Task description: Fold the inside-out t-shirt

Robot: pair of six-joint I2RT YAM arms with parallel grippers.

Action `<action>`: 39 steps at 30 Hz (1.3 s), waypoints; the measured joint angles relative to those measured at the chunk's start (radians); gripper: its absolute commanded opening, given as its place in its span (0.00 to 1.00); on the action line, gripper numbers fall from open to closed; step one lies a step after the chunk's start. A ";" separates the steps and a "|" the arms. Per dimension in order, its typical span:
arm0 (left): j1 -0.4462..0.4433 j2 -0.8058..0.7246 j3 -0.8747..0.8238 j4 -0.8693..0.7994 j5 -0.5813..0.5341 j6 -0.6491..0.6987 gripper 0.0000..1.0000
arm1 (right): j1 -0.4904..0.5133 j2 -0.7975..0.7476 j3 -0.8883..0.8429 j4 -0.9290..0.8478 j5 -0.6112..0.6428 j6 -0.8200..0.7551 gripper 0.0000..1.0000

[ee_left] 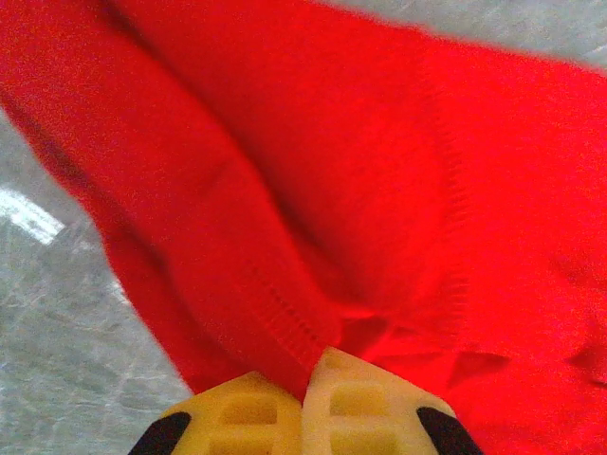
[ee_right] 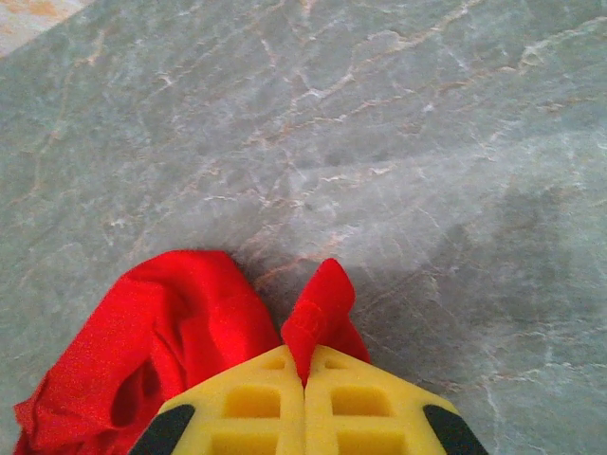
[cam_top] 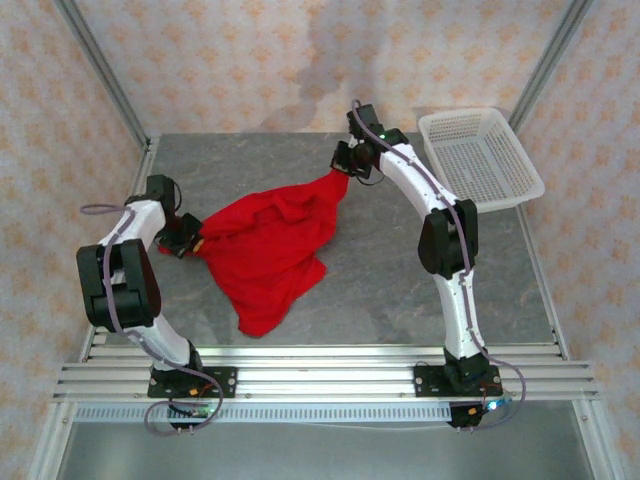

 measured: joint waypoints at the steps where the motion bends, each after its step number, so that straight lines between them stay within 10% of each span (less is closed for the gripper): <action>1: 0.000 -0.007 0.024 -0.003 0.006 -0.007 0.00 | 0.000 -0.004 0.000 -0.013 0.018 0.000 0.00; 20: 0.014 -0.451 0.825 -0.055 -0.150 -0.283 0.00 | -0.172 -0.651 -0.021 -0.043 0.164 -0.108 0.00; 32: 0.014 -0.537 1.193 -0.023 -0.255 -0.188 0.00 | -0.164 -1.188 -0.048 0.208 0.246 -0.257 0.00; 39: 0.014 -0.589 1.265 0.006 -0.292 -0.158 0.00 | -0.164 -1.154 0.123 0.244 0.306 -0.255 0.00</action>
